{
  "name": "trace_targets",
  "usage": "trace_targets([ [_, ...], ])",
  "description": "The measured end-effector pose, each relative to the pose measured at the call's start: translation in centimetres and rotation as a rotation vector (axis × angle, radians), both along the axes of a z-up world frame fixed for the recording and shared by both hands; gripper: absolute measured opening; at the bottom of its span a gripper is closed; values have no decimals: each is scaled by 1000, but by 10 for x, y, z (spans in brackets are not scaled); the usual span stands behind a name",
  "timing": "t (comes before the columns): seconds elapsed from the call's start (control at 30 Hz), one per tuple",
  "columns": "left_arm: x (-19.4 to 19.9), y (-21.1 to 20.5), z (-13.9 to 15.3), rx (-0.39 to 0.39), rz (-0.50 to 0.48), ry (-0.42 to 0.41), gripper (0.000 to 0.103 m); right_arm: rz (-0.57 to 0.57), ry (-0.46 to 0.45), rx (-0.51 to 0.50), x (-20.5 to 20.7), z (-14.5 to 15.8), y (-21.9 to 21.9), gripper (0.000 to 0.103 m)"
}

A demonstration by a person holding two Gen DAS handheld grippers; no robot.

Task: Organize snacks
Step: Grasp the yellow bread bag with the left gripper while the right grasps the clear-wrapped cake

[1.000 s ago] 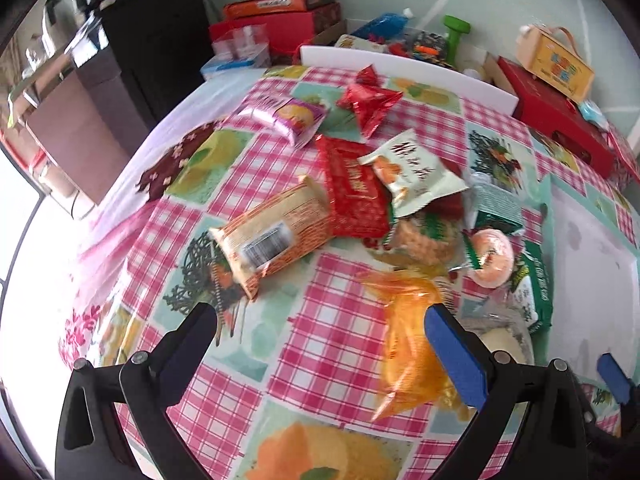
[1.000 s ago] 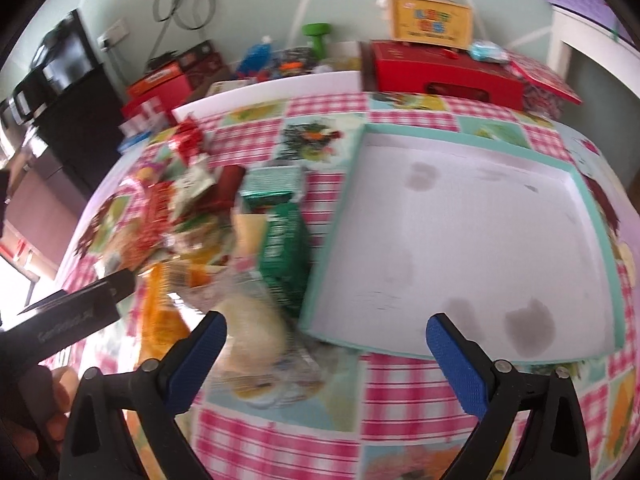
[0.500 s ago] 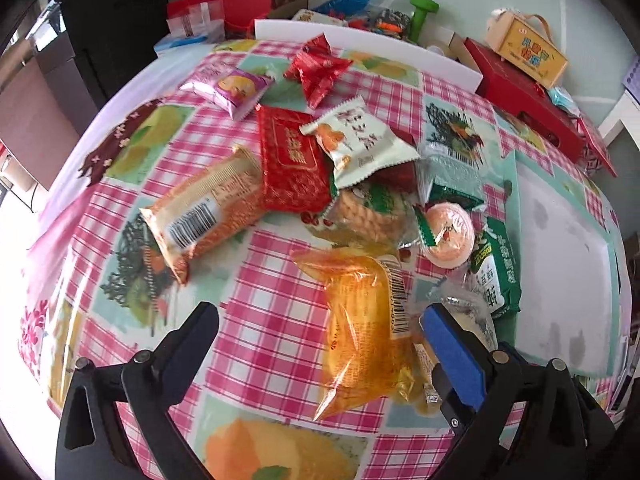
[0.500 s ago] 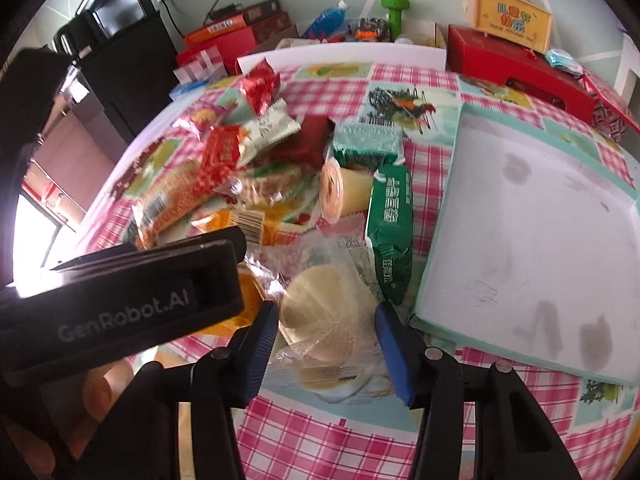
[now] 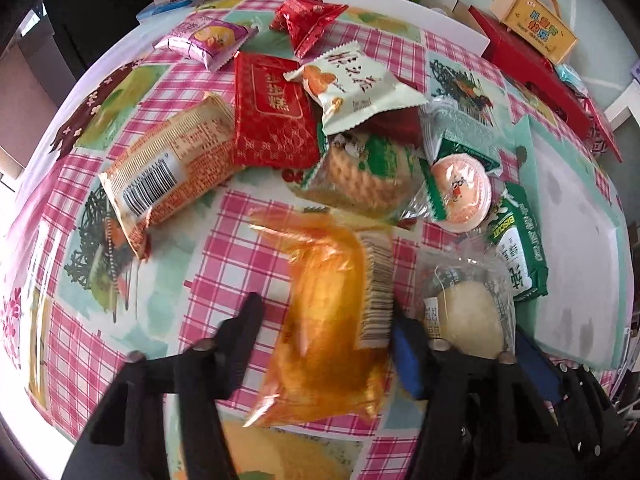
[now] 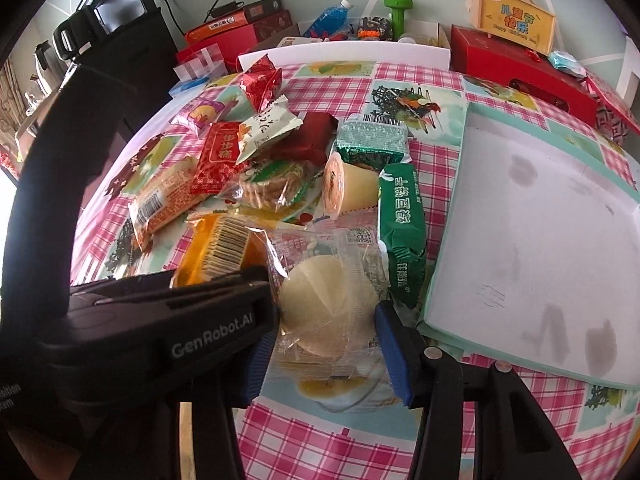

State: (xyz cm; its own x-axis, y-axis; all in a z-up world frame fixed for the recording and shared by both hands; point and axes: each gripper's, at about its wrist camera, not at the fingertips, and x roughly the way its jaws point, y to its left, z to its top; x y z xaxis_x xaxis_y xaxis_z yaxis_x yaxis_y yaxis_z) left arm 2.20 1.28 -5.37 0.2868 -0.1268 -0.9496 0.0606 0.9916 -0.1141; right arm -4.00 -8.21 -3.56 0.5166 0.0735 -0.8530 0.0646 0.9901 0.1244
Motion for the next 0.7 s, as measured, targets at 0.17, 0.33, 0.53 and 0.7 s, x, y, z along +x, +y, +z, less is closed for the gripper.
trace_targets([
  [0.17, 1, 3, 2, -20, 12, -8, 42, -4, -5, 4, -1, 0, 0, 50],
  [0.33, -2, 13, 10, -29, 39, -28, 41, -15, -12, 24, -3, 3, -3, 48],
  [0.53, -5, 23, 24, -40, 74, -70, 41, -3, -29, 47, -6, 9, -2, 46],
  [0.7, -8, 29, 37, -52, 93, -116, 41, 11, -63, 57, -11, 18, 1, 46],
])
